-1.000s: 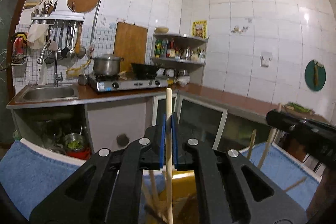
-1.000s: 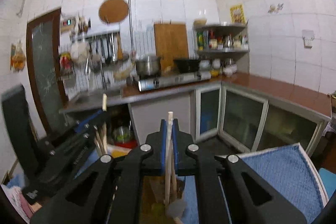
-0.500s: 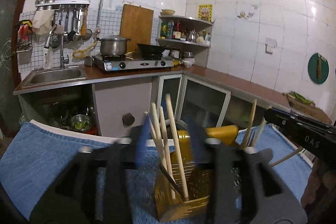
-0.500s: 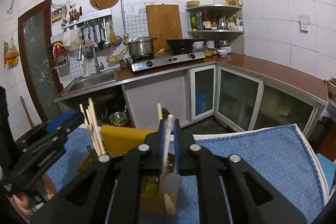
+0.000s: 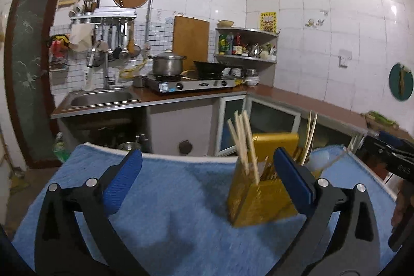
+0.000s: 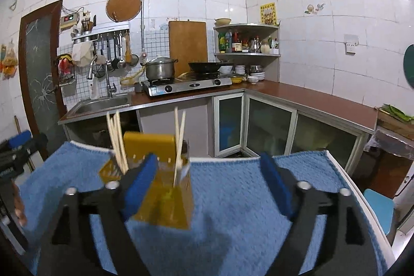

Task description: Organize utensils

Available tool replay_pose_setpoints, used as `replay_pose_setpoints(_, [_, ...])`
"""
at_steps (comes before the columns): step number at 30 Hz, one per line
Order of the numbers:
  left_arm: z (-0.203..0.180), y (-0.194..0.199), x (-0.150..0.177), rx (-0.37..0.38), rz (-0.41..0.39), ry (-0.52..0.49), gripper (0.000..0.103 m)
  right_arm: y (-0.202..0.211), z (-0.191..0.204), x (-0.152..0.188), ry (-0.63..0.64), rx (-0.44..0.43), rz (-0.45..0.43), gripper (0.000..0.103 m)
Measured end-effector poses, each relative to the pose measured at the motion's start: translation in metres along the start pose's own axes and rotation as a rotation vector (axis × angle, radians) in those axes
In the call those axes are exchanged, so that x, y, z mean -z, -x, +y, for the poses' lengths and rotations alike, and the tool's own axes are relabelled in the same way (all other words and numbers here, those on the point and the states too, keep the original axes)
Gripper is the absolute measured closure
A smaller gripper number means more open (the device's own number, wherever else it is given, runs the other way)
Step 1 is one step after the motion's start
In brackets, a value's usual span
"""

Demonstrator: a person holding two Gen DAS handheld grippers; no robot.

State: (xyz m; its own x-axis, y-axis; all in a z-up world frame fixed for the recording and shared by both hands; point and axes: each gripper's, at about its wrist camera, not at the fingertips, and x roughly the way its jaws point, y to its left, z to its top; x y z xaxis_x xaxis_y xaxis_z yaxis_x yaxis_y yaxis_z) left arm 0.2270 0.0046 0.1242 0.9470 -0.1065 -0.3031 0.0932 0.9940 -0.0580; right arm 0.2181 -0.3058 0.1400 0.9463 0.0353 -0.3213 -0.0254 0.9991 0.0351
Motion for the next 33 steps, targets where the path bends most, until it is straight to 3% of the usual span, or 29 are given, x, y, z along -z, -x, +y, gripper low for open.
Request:
replay_pose_setpoints(5, [0.003,0.034,0.012,-0.013,0.007,-0.004,0.005,0.036,0.012,0.026,0.008,-0.004,-0.037,0.005])
replay_pose_setpoints(15, [0.002,0.102,0.046,-0.008,0.001,0.074,0.005,0.087,0.028,0.060,-0.024,0.014,-0.039,0.004])
replay_pose_setpoints(23, [-0.005,0.122,0.089,-0.049,0.001,0.037,0.005,0.109,0.033,0.098,-0.049,0.009,-0.028,0.004])
replay_pose_setpoints(33, [-0.003,0.151,0.128,-0.061,0.033,0.050,0.005,0.124,0.057,0.138,0.034,0.001,0.008,0.004])
